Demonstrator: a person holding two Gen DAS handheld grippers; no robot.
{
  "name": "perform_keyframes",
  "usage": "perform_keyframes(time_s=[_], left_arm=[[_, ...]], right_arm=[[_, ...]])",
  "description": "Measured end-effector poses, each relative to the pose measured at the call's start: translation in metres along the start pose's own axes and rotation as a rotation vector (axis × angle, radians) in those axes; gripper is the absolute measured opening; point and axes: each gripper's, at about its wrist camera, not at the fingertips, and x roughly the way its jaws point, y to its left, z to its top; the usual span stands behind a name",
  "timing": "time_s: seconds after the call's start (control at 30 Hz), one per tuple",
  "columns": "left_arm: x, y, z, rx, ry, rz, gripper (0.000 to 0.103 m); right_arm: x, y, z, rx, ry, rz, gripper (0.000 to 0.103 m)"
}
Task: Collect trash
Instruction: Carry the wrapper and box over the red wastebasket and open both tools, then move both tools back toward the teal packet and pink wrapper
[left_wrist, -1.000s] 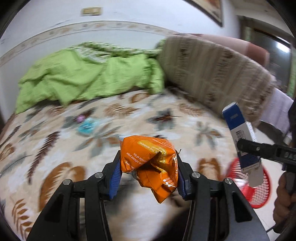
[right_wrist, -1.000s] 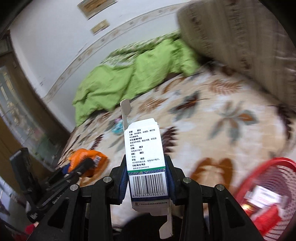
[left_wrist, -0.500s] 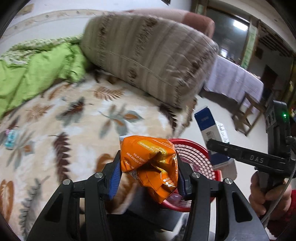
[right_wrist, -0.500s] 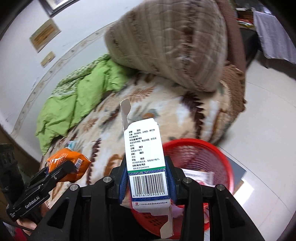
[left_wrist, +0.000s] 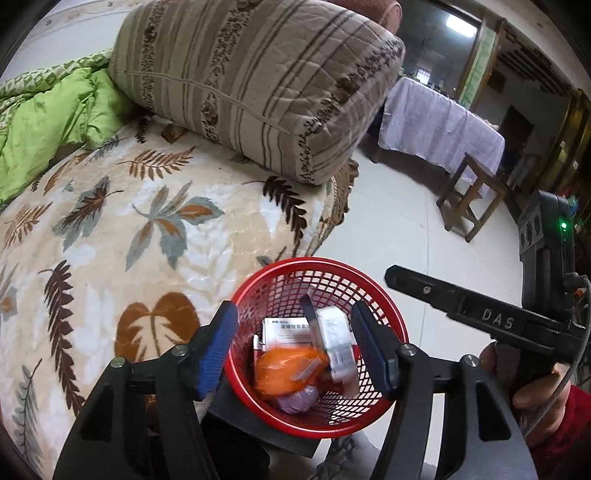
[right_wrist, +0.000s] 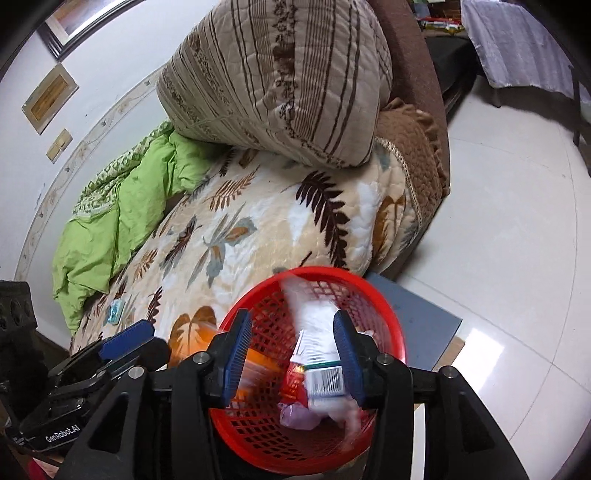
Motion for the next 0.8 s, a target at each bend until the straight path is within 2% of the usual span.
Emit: perform_keyframes(time_s=[0.17, 0.37, 0.53, 0.67, 0.8], left_arm=[[-0.016, 0.018, 0.001, -0.046, -0.031, 0.017, 0.063], [-0.049, 0.051, 0.0, -0.097, -0.095, 0.094, 0.063], [-0.086, 0.096, -0.008, -0.154, -0.164, 0.218, 0.068], [-0.109, 0.14, -0.017, -0.219, -0.194, 0.324, 0.069], [-0.136, 0.201, -0.036, -0.344, -0.232, 0.432, 0.069]], right_arm=[[0.0, 0.012, 0.006, -0.01, -0.01, 0.029, 0.049], [0.006, 0.043, 0.012, -0.054, -0.007, 0.081, 0.049], [0.023, 0.082, 0.01, -0.114, 0.03, 0.141, 0.049], [0.045, 0.13, 0.003, -0.204, 0.07, 0.197, 0.049], [0.072, 0.188, -0.005, -0.3, 0.118, 0.263, 0.049]])
